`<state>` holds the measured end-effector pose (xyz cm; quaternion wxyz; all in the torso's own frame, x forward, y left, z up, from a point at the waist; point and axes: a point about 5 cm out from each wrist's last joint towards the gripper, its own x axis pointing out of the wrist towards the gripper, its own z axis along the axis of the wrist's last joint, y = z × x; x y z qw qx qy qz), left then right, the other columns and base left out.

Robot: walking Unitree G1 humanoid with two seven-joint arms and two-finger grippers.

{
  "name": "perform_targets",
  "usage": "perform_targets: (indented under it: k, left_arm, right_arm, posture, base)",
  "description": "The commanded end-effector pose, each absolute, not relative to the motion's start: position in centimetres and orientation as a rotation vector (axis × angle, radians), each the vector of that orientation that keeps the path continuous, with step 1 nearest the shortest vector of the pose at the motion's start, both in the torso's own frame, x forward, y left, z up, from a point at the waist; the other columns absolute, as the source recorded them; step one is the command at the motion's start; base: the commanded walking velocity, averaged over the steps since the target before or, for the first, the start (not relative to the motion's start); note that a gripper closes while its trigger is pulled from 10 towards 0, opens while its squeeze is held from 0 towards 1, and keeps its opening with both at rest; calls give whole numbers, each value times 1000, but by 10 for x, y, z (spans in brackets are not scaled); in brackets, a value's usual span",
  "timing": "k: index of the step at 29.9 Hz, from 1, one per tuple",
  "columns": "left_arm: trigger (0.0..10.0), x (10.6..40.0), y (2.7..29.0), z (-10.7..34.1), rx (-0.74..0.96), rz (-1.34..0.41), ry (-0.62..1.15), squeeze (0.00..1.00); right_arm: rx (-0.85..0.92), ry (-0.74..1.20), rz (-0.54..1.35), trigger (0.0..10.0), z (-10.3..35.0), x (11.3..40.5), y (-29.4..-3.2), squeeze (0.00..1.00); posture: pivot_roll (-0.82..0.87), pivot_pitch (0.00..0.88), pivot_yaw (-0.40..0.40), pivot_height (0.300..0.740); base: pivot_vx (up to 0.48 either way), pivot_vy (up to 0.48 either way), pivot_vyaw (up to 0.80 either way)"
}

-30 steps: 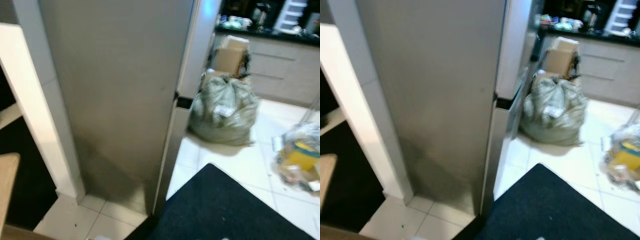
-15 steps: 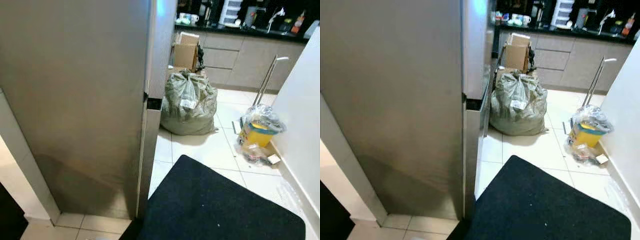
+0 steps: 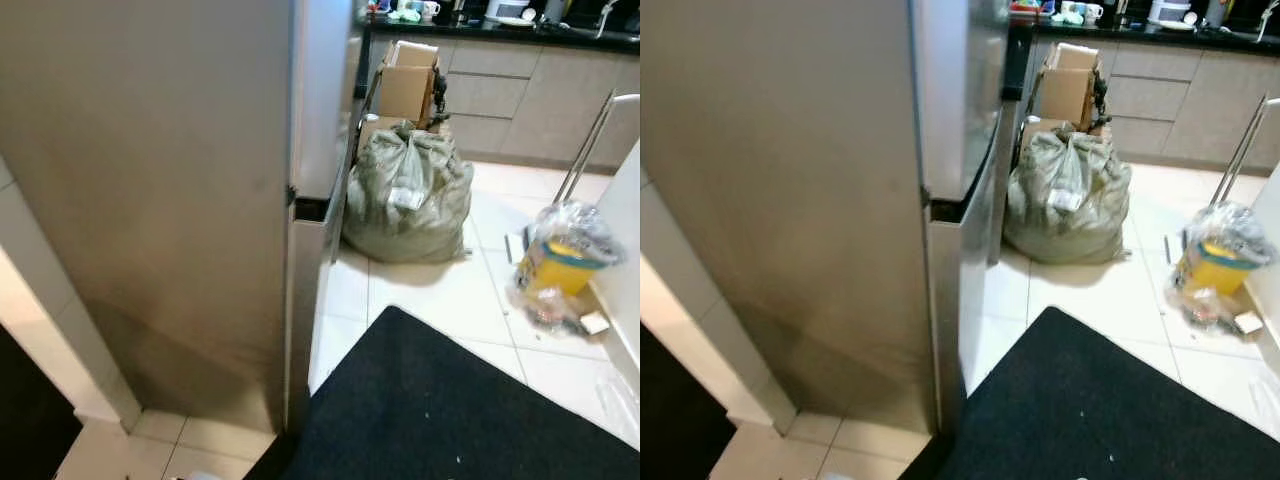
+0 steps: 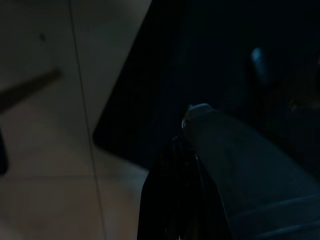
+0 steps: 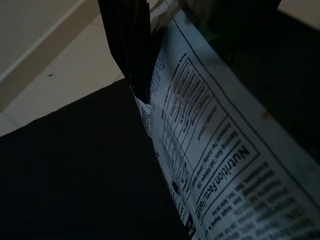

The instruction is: Restocking fridge

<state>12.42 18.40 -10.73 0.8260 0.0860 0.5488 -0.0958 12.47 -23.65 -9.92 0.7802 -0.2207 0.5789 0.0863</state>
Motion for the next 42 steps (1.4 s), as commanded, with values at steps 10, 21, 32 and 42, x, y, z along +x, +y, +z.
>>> perform_targets:
  k: [10, 21, 32, 42]
  left_arm:
    - [10000, 109, 187, -112, 200, -212, 1227, 0]
    - [10000, 111, 186, -111, 203, -210, 1220, 0]
    - [10000, 111, 188, -111, 204, -188, 1218, 0]
    - [10000, 112, 188, -111, 204, -189, 1215, 0]
  right_arm:
    - [-467, 1228, 197, 10000, -98, 129, -234, 0]
    - [-452, 1209, 219, 10000, -96, 134, -234, 0]
    - [-439, 1219, 249, 10000, -97, 132, -232, 0]
    - [-413, 1219, 257, 10000, -98, 132, -229, 0]
  posture:
    - [-46, 0, -31, 740]
    - [-46, 0, -33, 740]
    - [-45, 0, -32, 740]
    - [-43, 0, -26, 740]
  base:
    - [0, 0, 0]
    - [0, -318, 0]
    - [0, 0, 218]
    - [0, 0, 800]
